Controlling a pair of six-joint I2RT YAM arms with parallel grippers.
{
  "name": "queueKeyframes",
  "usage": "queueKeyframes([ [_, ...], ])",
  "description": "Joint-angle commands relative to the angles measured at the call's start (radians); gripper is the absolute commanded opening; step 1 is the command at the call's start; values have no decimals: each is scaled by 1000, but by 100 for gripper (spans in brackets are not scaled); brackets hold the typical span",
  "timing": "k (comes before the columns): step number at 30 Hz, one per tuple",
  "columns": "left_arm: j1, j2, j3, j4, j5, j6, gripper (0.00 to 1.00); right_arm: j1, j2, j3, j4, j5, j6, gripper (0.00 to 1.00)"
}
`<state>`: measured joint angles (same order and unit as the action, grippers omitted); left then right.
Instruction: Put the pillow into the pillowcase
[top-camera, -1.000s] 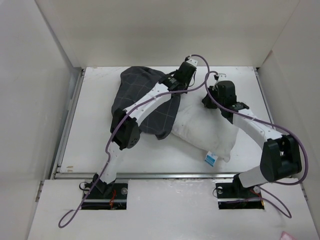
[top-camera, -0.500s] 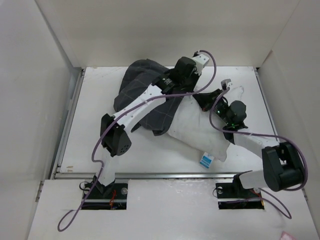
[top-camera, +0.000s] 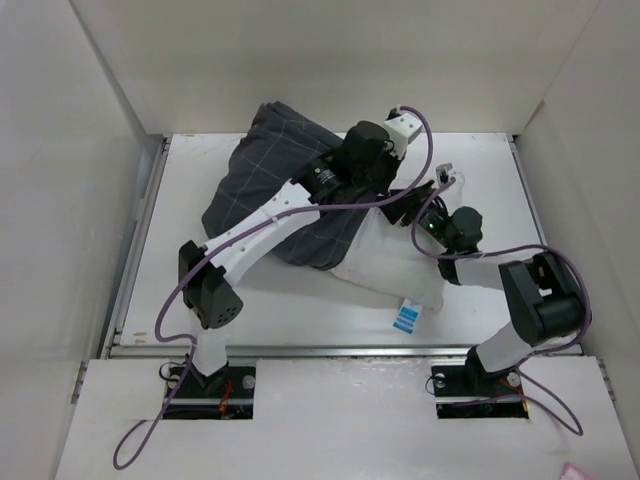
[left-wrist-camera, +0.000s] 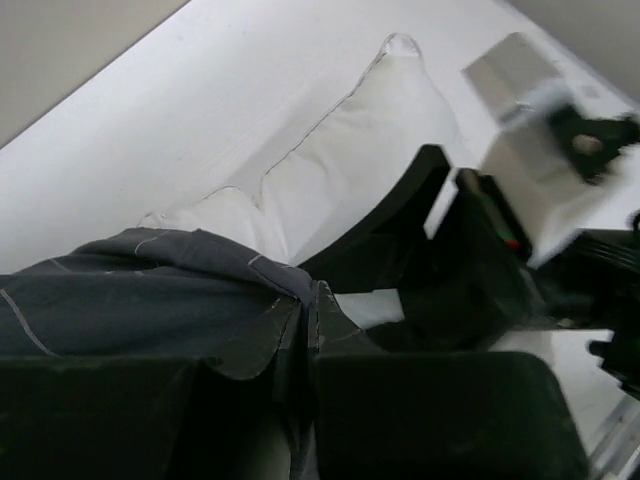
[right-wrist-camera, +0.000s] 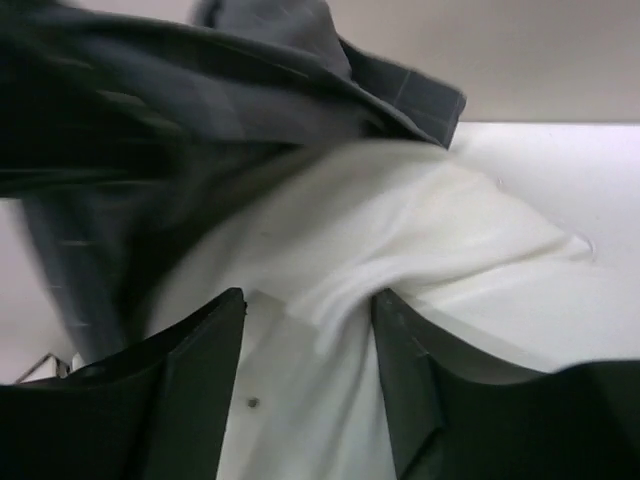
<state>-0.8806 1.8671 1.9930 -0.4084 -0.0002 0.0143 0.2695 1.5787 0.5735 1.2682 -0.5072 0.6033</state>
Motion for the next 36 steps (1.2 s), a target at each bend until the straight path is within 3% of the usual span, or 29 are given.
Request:
queueKeyframes([
  [1, -26, 20, 0, 115, -67, -68, 0, 22, -83, 11, 225, -135, 17, 61],
  [3, 0, 30, 13, 105, -128, -121, 0, 22, -203, 46, 19, -149, -75, 63],
  [4, 23, 30, 13, 105, -182, -132, 0, 11, -251, 86, -371, -140, -149, 65],
  [7, 54, -8, -60, 143, -271, -154, 0, 11, -364, 287, -1007, 69, -459, 76],
  [8, 54, -25, -86, 161, -271, -154, 0, 11, -381, 316, -1076, 207, -494, 79],
  [9, 64, -43, -112, 181, -271, -154, 0, -9, -394, 347, -1114, 234, -523, 87],
  [12, 65, -104, -186, 223, -261, -140, 0, -65, -414, 377, -1171, 146, -686, 100],
  [18, 74, -187, -263, 264, -261, -106, 0, -163, -254, 597, -1534, -40, -1006, 100],
  [19, 74, -197, -272, 264, -261, -97, 0, -196, -220, 668, -1584, -126, -1054, 100],
  [22, 74, -232, -305, 301, -232, -88, 0, -230, -62, 790, -1783, -249, -1241, 100],
  [24, 74, -241, -318, 322, -213, -76, 0, -230, 72, 1011, -1988, -339, -1369, 100],
  [28, 74, -230, -306, 322, -202, -65, 0, -220, 250, 1166, -2292, -491, -1661, 100],
  [36, 74, -195, -281, 313, -175, -56, 0, -96, 457, 1307, -2371, -496, -1702, 100],
])
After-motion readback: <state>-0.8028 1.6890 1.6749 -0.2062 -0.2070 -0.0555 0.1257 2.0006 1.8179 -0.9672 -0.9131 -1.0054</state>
